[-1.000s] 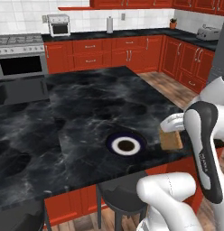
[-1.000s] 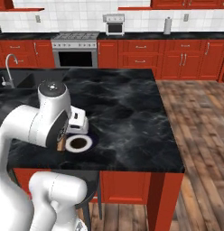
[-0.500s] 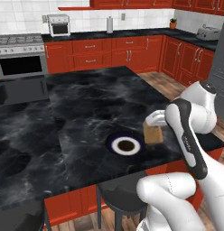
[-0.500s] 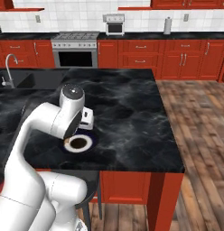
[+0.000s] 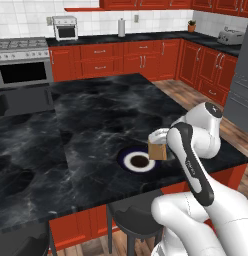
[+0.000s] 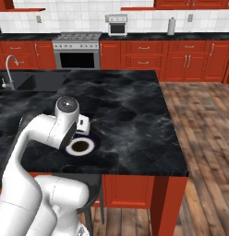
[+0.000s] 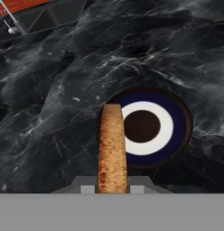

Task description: Start the toaster. Once the lever pops up, take the bread to the plate on the dining counter.

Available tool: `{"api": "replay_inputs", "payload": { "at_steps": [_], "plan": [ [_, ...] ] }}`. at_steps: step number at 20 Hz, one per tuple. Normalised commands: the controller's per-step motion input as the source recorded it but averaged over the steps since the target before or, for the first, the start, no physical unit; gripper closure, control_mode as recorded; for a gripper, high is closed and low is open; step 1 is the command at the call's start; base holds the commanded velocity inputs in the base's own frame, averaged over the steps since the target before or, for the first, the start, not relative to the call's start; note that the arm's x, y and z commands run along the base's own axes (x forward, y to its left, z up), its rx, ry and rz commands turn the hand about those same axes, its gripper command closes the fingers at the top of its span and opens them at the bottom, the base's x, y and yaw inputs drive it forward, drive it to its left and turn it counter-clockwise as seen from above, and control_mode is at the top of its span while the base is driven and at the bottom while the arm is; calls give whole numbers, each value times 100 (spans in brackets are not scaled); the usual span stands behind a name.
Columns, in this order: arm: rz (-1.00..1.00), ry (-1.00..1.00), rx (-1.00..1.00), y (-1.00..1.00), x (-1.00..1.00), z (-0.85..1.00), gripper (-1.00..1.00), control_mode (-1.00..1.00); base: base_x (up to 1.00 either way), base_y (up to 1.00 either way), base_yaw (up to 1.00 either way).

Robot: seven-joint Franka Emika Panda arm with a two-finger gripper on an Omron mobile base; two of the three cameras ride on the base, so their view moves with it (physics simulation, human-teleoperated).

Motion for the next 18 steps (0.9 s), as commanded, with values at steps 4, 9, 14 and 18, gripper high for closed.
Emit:
{"api": "replay_inputs", "payload": {
  "at_steps": [4, 9, 14, 18],
  "plan": [
    [-5, -3, 6, 1, 36, -63, 100, -100, 0, 0, 0],
    [0, 0, 4, 0, 21, -31, 100, -100, 0, 0, 0],
    [0, 7, 4, 1, 25, 0, 100, -100, 0, 0, 0],
    [0, 6, 1, 2, 26, 0, 100, -100, 0, 0, 0]
  ]
}}
